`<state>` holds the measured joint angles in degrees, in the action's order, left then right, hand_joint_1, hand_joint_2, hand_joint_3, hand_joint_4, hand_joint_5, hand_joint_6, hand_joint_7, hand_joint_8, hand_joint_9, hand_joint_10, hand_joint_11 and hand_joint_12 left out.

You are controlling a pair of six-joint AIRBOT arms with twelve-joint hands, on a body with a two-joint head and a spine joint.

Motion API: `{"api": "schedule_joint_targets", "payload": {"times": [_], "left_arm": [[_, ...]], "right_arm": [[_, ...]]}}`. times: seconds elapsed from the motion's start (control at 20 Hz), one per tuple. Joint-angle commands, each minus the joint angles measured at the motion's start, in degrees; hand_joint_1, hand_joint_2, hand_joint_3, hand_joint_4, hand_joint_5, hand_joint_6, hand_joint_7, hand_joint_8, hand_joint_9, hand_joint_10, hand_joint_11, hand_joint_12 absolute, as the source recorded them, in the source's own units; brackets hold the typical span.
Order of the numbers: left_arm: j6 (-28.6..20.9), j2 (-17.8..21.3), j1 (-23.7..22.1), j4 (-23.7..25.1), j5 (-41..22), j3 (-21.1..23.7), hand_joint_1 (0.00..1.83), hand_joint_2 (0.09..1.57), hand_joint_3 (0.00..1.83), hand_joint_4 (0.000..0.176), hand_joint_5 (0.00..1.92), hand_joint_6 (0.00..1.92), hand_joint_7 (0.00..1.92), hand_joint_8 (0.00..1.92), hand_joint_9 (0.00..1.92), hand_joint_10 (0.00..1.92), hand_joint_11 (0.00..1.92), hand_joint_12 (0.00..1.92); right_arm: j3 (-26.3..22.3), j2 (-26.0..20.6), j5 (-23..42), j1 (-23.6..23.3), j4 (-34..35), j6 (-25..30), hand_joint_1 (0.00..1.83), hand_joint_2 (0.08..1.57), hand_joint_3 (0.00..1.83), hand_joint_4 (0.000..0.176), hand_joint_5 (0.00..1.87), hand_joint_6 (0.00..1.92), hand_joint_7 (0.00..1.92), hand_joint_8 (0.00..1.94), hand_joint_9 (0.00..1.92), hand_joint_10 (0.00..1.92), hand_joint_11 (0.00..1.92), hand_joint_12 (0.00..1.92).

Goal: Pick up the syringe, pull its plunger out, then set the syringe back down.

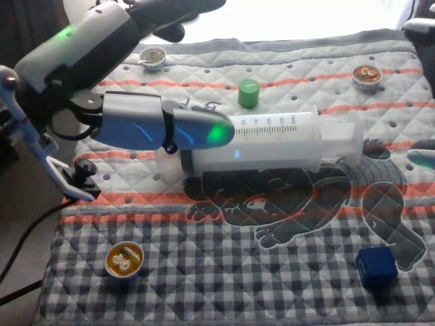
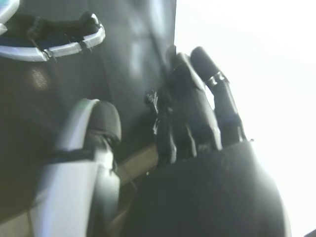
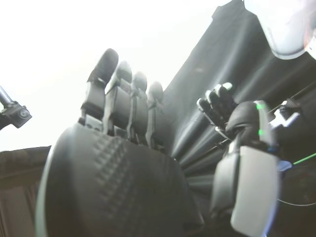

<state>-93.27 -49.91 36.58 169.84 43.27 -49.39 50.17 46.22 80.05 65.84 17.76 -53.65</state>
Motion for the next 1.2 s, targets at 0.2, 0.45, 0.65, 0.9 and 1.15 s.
{"api": "schedule_joint_targets", "payload": {"times": [0.2,0.45,0.65,0.9,1.15], "left_arm": [[1.1,-2.9,-4.2,2.0,-1.5,-2.5,0.83,0.78,0.00,0.000,0.35,0.03,0.26,0.00,0.18,0.36,0.00,1.61],[2.7,-9.8,-10.0,2.7,-16.7,-9.5,0.83,0.77,0.00,0.000,0.29,0.00,0.25,0.00,0.11,0.26,0.00,1.14],[4.5,-14.7,-10.4,2.7,-24.9,-13.9,0.92,0.74,0.00,0.000,0.30,0.01,0.14,0.01,0.11,0.19,0.00,1.50],[5.7,-20.1,-10.4,2.7,-32.0,-19.3,0.96,0.72,0.00,0.000,0.22,0.00,0.11,0.00,0.08,0.16,0.00,1.31],[5.8,-23.8,-10.3,2.7,-36.6,-23.9,0.96,0.76,0.00,0.000,0.33,0.00,0.35,0.05,0.17,0.62,0.00,1.66]], "right_arm": [[0.3,0.4,7.0,-0.8,-0.1,0.1,0.90,0.90,0.01,0.029,0.40,0.01,0.35,0.01,0.35,0.02,0.00,0.89],[0.8,1.0,7.0,-1.0,0.3,0.2,0.96,0.94,0.01,0.022,0.44,0.01,0.38,0.01,0.37,0.01,0.00,0.89],[0.9,1.1,7.0,-1.1,0.3,0.2,0.89,0.97,0.01,0.009,0.40,0.00,0.42,0.01,0.39,0.01,0.00,0.94],[1.1,1.3,7.0,-1.1,0.4,0.7,0.87,0.98,0.00,0.000,0.42,0.00,0.48,0.02,0.45,0.02,0.00,1.02],[1.5,1.6,7.0,-1.1,0.3,1.7,0.88,1.00,0.00,0.000,0.44,0.01,0.54,0.02,0.51,0.03,0.01,1.12]]}}
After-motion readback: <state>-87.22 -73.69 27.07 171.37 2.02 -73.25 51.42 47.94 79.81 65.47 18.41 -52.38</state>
